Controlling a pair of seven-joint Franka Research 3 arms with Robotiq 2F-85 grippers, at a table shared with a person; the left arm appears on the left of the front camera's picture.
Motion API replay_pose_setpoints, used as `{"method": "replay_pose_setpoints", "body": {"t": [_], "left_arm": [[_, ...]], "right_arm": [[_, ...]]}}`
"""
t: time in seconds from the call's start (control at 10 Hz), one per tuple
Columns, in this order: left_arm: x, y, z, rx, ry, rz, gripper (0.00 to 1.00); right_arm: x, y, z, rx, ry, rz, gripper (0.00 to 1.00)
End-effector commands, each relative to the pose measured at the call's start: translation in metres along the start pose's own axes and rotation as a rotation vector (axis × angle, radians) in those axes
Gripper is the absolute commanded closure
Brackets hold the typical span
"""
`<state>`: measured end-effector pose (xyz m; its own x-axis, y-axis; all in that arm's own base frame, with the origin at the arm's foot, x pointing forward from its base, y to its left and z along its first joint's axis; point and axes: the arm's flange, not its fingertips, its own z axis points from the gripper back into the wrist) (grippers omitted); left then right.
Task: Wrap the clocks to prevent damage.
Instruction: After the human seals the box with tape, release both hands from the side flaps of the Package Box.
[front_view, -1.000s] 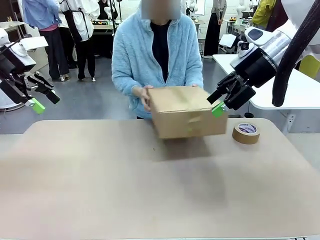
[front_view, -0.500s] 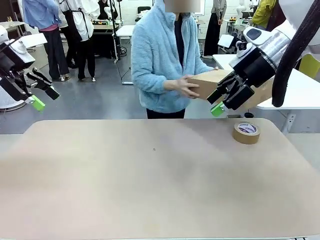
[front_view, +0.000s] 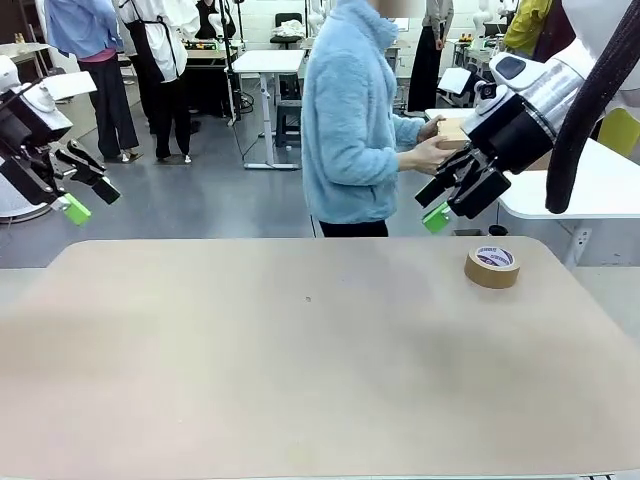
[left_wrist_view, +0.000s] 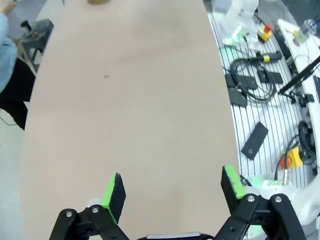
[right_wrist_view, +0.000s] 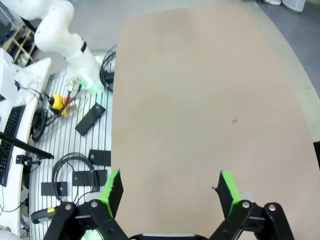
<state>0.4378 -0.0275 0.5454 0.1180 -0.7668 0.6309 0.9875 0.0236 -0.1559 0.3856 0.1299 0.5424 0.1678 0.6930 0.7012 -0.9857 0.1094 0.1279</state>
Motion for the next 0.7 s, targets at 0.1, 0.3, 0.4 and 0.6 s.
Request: {"method": "replay_pose_setpoints", "body": {"t": [0.1, 0.3, 0.4, 0.6], "left_arm": [[-0.036, 0.007, 0.034, 0.063, -0.377, 0.044, 0.00], [-0.057, 0.014, 0.040, 0.118, -0.526, 0.087, 0.00], [-0.066, 0.022, 0.038, 0.138, -0.556, 0.106, 0.00], [-0.083, 0.032, 0.025, 0.131, -0.580, 0.148, 0.00]], "right_arm": [[-0.052, -0.022, 0.043, 0.004, -0.318, -0.034, 0.00], [-0.081, -0.036, 0.052, -0.036, -0.421, -0.103, 0.00], [-0.096, -0.044, 0.052, -0.052, -0.435, -0.146, 0.00], [-0.117, -0.056, 0.051, -0.075, -0.464, -0.207, 0.00]]}}
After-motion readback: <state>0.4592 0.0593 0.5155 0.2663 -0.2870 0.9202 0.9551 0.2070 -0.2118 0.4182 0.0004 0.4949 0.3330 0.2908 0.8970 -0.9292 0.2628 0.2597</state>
